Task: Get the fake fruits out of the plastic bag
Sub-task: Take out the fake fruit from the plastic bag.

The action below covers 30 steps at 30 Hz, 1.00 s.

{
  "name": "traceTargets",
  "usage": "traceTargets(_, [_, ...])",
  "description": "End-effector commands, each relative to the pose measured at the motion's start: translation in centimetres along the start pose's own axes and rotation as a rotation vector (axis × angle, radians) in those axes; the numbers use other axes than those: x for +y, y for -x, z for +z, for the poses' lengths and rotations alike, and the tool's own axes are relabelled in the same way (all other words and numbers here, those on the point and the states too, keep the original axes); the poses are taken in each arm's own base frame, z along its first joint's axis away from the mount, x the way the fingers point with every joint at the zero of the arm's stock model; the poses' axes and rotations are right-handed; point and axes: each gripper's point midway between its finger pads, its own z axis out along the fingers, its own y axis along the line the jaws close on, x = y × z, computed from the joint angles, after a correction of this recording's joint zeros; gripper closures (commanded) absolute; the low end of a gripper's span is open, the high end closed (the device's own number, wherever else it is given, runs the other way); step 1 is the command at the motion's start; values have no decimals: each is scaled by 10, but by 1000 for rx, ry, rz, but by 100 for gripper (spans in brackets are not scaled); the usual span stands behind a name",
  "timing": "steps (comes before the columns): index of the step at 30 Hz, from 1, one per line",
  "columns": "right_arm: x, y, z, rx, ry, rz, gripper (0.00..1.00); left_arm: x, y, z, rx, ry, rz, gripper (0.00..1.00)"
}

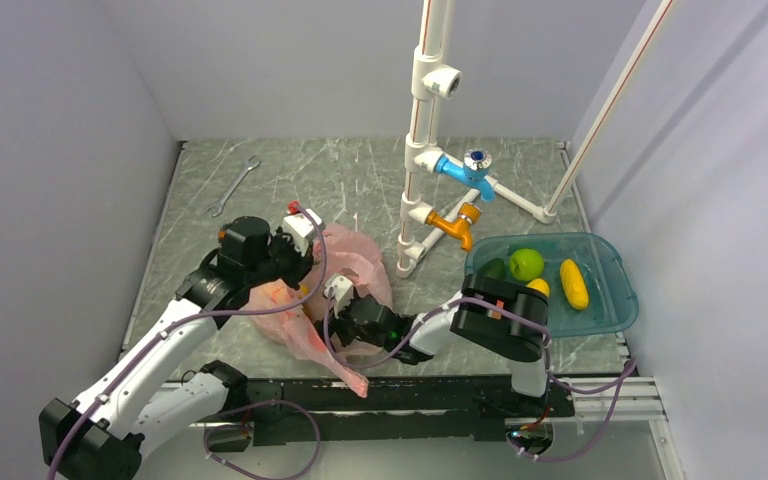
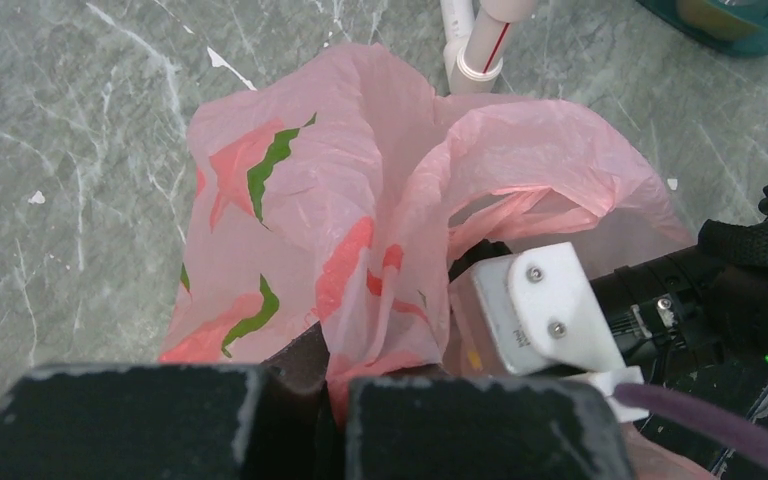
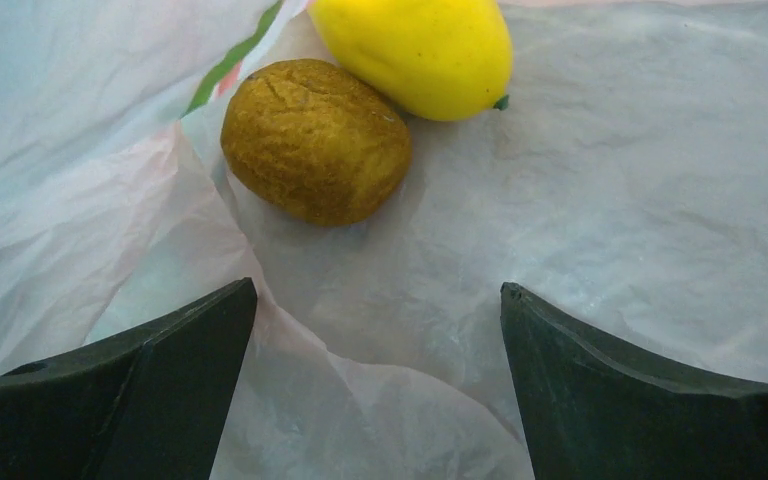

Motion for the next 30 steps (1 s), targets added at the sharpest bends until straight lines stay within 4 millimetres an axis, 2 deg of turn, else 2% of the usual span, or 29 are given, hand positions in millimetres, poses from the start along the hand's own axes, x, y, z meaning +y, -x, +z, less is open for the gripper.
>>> traceTargets(1, [-2,-1,-9,-20,-22,24,6,-1,24,-9,-72,8,11,100])
traceTargets(5, [3,4,-10,-25,-27,8,6,-1,25,-10,-73,6,11,100])
traceTargets(9, [17,45,-15,-114,20,7,5,-1,27,-13,-89,14,16,100])
traceTargets(13, [36,87,-5,-177,71,-29,4,-3,29,-15,-107,7,23,100])
traceTargets(16, [42,97,13,-168,79,-64,4,-1,29,-16,-110,17,25,100])
traceTargets(18, [45,95,25,-149,87,-78,4,-1,29,-16,-110,21,28,100])
traceTargets(21, [41,75,42,-105,71,-91,4,0,30,-16,-113,23,29,100])
traceTargets(28, [24,6,73,33,21,-103,5,1,30,-15,-108,27,27,100])
traceTargets(30, [20,-11,76,62,14,-90,5,2,29,-15,-104,34,26,100])
